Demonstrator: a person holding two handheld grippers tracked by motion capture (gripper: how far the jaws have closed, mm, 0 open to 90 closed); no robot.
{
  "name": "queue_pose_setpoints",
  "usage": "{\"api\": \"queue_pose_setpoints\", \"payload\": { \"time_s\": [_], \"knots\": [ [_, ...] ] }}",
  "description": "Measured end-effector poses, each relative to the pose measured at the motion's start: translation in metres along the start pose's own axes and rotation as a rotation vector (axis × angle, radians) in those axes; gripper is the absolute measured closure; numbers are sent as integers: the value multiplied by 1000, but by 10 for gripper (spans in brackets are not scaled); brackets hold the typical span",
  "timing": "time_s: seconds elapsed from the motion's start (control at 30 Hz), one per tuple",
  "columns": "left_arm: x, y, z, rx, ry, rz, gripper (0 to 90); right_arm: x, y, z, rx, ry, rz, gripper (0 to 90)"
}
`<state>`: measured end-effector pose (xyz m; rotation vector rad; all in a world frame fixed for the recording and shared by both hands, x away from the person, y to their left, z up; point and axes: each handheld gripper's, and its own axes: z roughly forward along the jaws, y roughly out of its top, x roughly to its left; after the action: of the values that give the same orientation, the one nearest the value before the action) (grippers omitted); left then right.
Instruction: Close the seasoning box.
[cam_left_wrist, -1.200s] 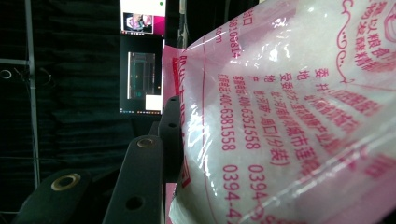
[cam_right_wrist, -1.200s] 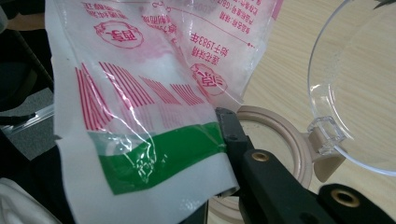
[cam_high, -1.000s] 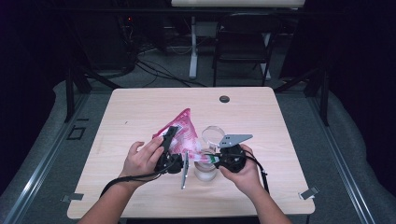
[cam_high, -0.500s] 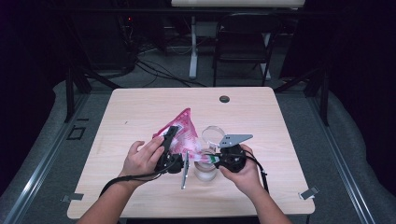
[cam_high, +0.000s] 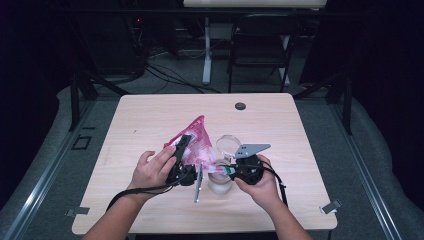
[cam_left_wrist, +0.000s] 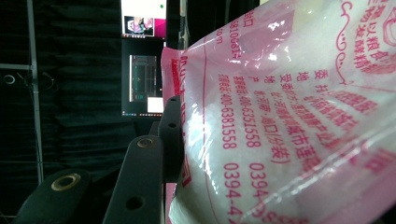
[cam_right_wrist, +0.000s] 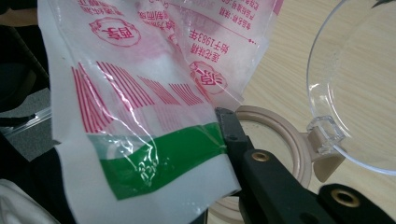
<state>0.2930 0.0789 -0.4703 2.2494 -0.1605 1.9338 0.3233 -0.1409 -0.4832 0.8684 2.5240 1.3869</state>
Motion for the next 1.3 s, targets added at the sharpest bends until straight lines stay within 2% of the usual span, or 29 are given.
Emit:
{"api": "queue_pose_setpoints", "payload": {
  "time_s": [0.77,0.87,1.3],
  "knots": [
    [1,0,0,0,0,2,646,0,0,0,5,-5,-5,900],
    [0,0,1,-13,7,-1,646,0,0,0,7,-5,-6,900],
    [1,1,-1,-1,1,2,646,0,0,1,6,-8,-6,900]
  ]
}}
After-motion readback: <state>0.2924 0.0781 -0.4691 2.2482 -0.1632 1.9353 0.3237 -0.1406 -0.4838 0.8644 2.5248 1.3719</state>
